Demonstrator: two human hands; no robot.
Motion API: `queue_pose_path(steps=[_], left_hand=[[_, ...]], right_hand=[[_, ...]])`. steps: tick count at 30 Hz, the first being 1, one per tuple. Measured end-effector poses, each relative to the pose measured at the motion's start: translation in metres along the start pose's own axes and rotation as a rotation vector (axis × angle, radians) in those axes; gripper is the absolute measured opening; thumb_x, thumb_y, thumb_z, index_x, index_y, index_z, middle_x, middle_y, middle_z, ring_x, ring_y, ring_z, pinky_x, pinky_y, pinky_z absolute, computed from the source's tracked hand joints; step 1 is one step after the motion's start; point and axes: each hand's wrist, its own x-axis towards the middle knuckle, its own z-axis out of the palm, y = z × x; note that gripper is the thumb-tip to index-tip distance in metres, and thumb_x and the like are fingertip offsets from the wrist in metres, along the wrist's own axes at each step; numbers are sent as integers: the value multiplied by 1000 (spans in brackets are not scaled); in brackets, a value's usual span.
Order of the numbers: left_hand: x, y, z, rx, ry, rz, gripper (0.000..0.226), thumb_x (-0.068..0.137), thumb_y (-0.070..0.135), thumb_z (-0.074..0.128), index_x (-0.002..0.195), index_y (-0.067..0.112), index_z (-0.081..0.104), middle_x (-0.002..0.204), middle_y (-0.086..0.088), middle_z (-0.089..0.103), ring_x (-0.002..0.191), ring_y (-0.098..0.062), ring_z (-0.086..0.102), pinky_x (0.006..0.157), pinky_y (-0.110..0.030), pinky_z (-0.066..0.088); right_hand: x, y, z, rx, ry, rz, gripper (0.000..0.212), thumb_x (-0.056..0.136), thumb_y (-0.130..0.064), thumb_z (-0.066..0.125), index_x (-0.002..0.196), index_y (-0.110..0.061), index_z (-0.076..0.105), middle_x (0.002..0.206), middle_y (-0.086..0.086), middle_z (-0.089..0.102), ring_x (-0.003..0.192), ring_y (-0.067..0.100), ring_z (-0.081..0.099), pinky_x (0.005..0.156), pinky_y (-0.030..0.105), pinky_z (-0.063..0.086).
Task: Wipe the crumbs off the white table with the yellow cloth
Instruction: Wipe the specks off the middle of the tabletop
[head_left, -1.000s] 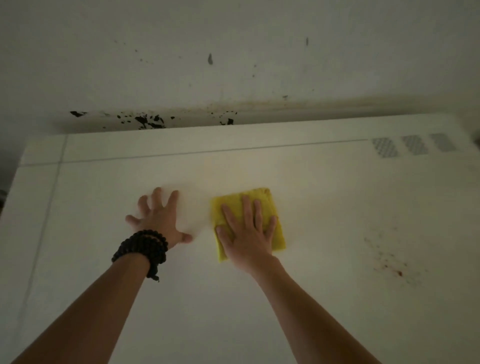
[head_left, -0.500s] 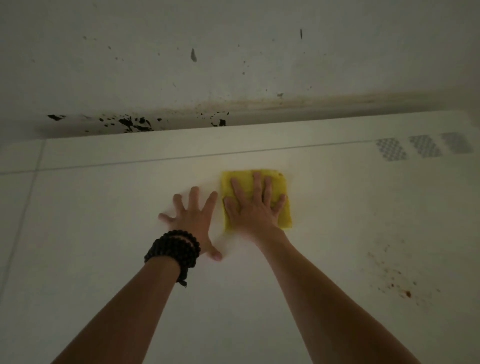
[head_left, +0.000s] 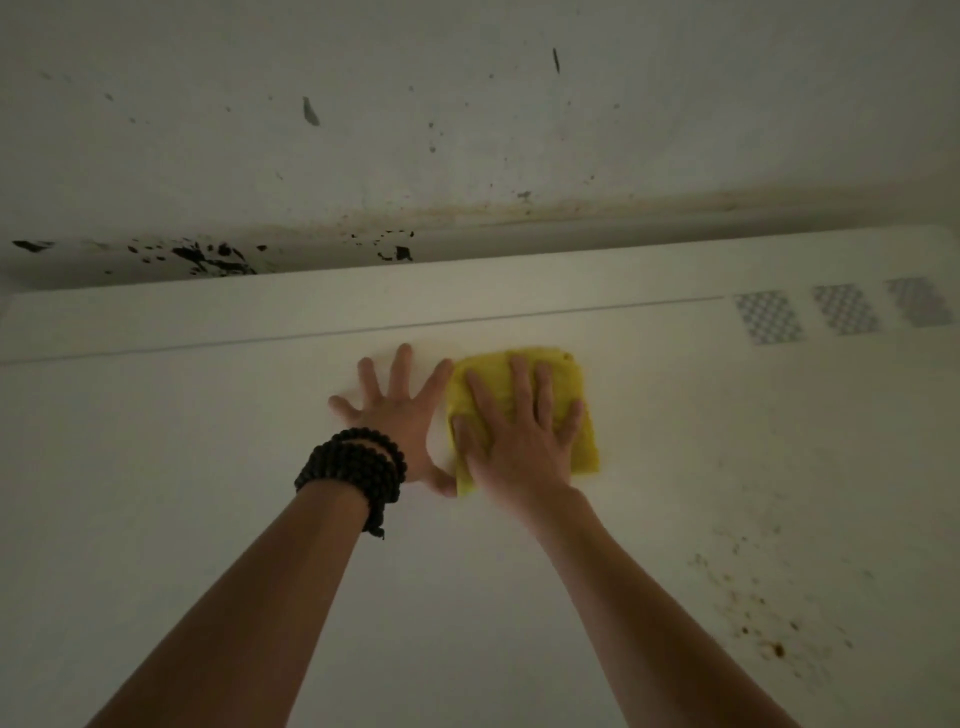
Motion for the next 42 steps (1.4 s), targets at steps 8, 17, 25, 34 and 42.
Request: queue_pose_path(steps=[8, 17, 25, 34, 42], left_hand=[[4, 1, 5, -10, 46, -77, 143, 44, 68, 83, 139, 53, -24, 148, 6, -38, 139, -41, -23, 106, -71, 13], [3, 7, 10, -75, 152, -86, 134, 48, 66, 83, 143, 52, -11, 154, 7, -25, 142, -36, -16, 107, -67, 16], [-55, 17, 54, 8, 212, 3, 98, 72, 65, 68, 147, 45, 8, 156, 1, -6, 138, -32, 3, 102, -61, 29], [-136, 31, 101, 53, 107, 80, 113, 58, 69, 76, 146, 45, 8, 156, 0, -9, 141, -33, 2, 102, -60, 31], [-218, 43, 164, 138, 56, 159, 111, 65, 64, 75, 147, 47, 2, 157, -1, -13, 142, -35, -1, 101, -59, 33]], right_hand=[[12, 19, -4, 34, 26, -37, 64, 94, -72, 10, 152, -55, -9, 165, -7, -28, 146, 21, -36, 109, 59, -29], [57, 22, -26, 30, -43, -11, 63, 97, -68, 15, 155, -52, -5, 165, -2, -28, 148, 27, -33, 107, 62, -27], [-27, 28, -2, 25, -55, -42, 64, 97, -68, 12, 156, -50, -5, 164, -3, -32, 145, 25, -38, 107, 59, -31], [-166, 35, 37, 46, -68, 32, 63, 98, -67, 14, 156, -50, -6, 163, -4, -34, 144, 24, -40, 108, 62, -28], [-306, 40, 83, 67, -70, 127, 66, 95, -71, 8, 154, -51, -13, 159, -7, -41, 140, 23, -45, 107, 61, -29]])
